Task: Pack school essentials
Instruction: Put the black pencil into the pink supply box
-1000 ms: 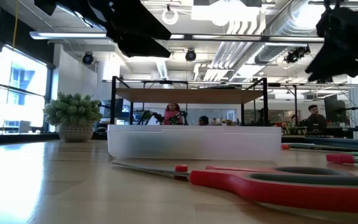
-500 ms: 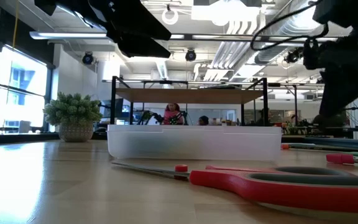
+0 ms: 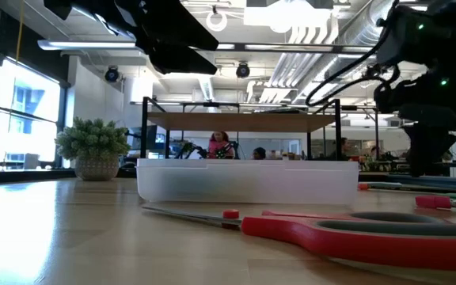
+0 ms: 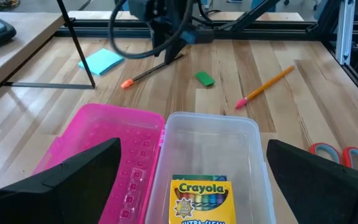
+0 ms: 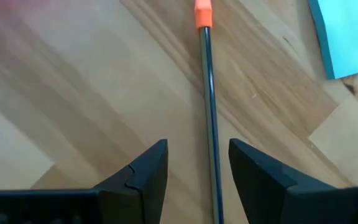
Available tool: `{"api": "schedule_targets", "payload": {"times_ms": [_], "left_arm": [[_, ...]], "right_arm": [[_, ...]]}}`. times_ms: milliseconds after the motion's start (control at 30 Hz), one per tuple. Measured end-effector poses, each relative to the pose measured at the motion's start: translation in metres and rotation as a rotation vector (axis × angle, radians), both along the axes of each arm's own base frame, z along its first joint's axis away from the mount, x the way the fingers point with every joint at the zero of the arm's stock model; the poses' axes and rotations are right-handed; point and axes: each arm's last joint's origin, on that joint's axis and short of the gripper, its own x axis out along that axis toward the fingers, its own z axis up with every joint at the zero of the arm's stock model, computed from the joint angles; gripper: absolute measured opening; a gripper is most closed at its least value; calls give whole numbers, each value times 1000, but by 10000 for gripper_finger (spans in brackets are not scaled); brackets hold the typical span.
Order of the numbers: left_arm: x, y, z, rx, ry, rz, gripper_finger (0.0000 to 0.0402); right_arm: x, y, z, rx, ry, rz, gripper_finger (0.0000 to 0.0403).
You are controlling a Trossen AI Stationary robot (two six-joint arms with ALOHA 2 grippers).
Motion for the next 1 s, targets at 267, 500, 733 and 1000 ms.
{"api": "schedule_targets", "payload": {"times_ms": [267,500,733,1000], "left_arm": [[0,0,0,0,0,0,392],[0,0,0,0,0,0,392],[0,0,0,0,0,0,392],[0,0,0,0,0,0,392]], "right_arm": [[10,-15,-10,36,38,11,161],[11,-22,-18,50,96,4,161],[13,-25,-22,110,117,-11,137],[12,-29,-22,159,113,-36,83]]}}
